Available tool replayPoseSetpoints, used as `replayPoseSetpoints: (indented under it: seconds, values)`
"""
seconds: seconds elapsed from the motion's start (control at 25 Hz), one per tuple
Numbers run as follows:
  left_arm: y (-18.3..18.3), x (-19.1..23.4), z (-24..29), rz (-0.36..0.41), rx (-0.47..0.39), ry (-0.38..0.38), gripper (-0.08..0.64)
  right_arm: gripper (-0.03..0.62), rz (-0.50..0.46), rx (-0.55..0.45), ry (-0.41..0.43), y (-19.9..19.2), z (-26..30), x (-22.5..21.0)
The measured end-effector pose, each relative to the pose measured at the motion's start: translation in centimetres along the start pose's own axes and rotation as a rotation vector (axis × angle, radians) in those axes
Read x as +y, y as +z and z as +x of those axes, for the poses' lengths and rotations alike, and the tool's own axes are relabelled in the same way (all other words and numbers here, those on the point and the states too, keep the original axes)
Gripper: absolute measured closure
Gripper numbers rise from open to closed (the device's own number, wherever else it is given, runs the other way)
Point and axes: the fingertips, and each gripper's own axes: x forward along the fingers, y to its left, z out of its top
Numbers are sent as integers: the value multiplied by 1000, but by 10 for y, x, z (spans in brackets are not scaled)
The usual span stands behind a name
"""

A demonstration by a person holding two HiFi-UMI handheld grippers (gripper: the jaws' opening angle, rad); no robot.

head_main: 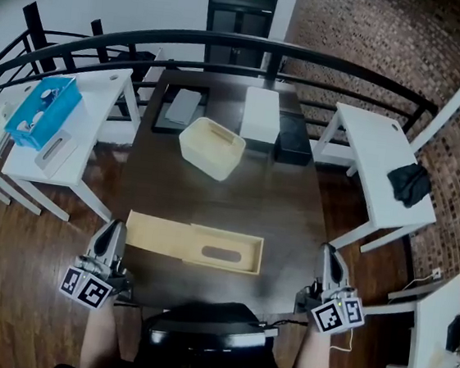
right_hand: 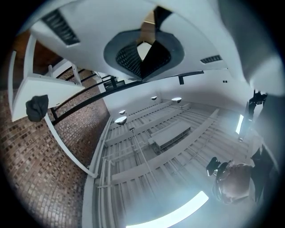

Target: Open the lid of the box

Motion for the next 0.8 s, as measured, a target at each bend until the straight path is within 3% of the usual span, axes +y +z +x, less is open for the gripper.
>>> replayPoseSetpoints:
  seconds: [0.8]
  values:
    - [-6,6,-7,-4,20,1,543,592,9,57,-4,-18,-3,3]
